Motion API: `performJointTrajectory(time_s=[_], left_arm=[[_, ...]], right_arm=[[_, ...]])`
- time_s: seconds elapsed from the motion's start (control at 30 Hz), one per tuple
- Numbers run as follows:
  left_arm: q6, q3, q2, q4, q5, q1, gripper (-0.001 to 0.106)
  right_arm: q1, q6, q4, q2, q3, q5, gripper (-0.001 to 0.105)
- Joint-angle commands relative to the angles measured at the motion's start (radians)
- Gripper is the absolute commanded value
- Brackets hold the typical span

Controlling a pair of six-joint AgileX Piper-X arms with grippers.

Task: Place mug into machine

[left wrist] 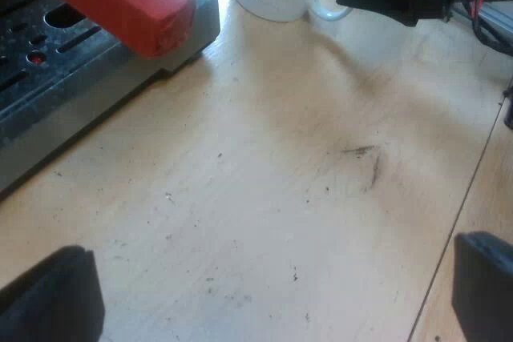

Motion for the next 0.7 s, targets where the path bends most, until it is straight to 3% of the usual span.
performJointTrajectory(time_s=[0.03, 0.3, 0.43, 0.57, 0.67, 0.7], left_arm=[[-0.001, 0.000, 0.005, -0.011, -0.002, -0.003, 0.091], [-0.001, 0.000, 0.005, -0.011, -0.012, -0.003, 0.091], [-0.001, 0.000, 0.005, -0.011, -0.118, -0.003, 0.091], [-0.001, 0.000, 0.005, -0.011, -0.169, -0.003, 0.091], [-0.001, 0.000, 0.005, -0.011, -0.178, -0.003, 0.091], [-0.001, 0.000, 0.005, -0.011, -0.178, -0.003, 0.091]], right_arm=[[0.000, 0.003, -0.067, 0.052, 0.044, 0.000, 0.071], [0.000, 0.003, -0.210, 0.196, 0.042, 0.021, 0.071], [0.000, 0.004, -0.232, 0.246, 0.039, 0.026, 0.071], [0.000, 0.004, -0.245, 0.261, 0.039, 0.043, 0.070], [0.000, 0.004, -0.258, 0.261, 0.039, 0.043, 0.064], [0.000, 0.004, -0.281, 0.261, 0.039, 0.043, 0.047]])
